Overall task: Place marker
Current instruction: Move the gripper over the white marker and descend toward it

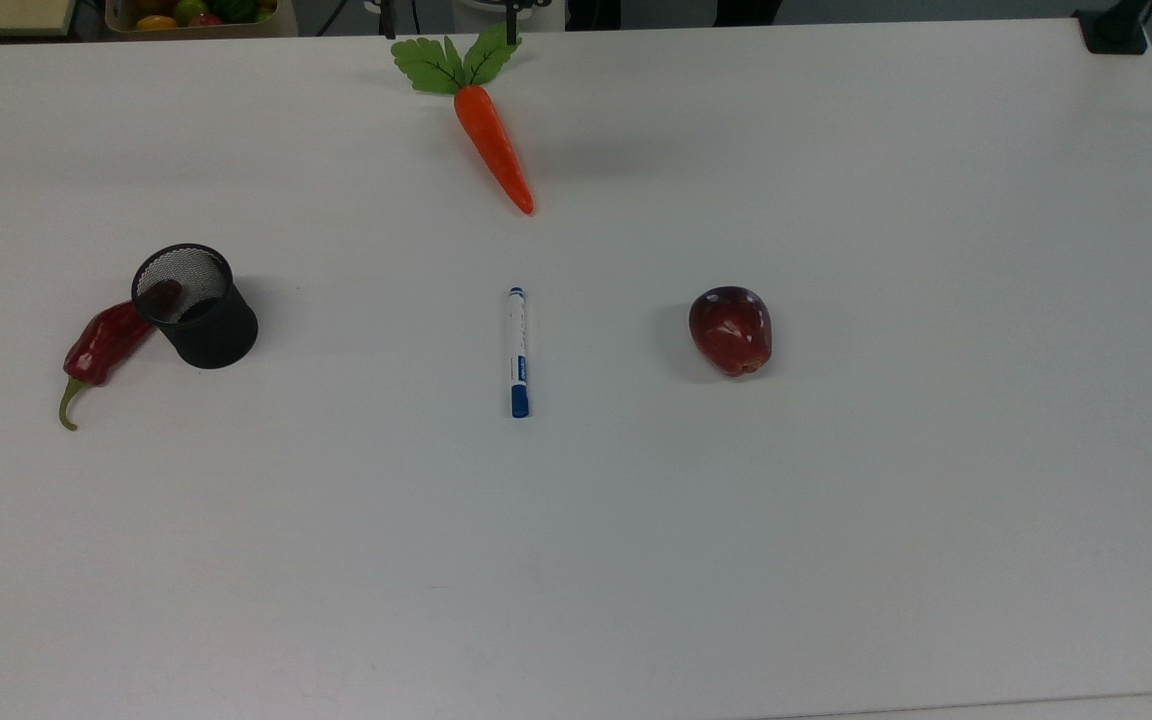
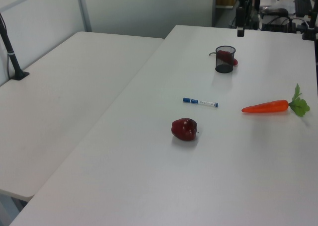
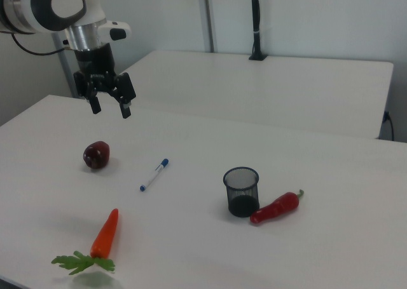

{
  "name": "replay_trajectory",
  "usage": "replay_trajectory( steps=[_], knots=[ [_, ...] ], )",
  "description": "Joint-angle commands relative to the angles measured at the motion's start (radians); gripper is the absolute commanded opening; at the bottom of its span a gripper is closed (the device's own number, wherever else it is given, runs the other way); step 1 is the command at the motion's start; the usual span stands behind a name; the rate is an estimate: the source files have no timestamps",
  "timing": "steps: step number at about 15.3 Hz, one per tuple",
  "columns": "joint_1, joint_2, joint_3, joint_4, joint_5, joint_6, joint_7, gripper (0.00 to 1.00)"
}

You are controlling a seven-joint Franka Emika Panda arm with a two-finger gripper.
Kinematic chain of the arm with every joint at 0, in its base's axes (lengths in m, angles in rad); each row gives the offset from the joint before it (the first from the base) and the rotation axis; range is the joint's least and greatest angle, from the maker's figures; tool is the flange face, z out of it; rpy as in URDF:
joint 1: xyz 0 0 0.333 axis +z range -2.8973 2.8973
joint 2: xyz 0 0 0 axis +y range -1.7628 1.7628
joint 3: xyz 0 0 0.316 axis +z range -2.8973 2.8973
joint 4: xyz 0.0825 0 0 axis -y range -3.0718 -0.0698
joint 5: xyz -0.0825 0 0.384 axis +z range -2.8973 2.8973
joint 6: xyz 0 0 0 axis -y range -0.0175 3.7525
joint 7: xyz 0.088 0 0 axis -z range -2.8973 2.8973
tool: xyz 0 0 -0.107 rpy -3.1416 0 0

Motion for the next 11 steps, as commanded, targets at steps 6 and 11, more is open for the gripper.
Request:
replay_trajectory(
  steps=[6,11],
  knots=[
    [0.006,0.01,-0.002,0.008,0.005,0.01,-0.012,1.0],
    [0.006,0.059,-0.002,0.008,0.034,0.113,0.014,1.0]
  ],
)
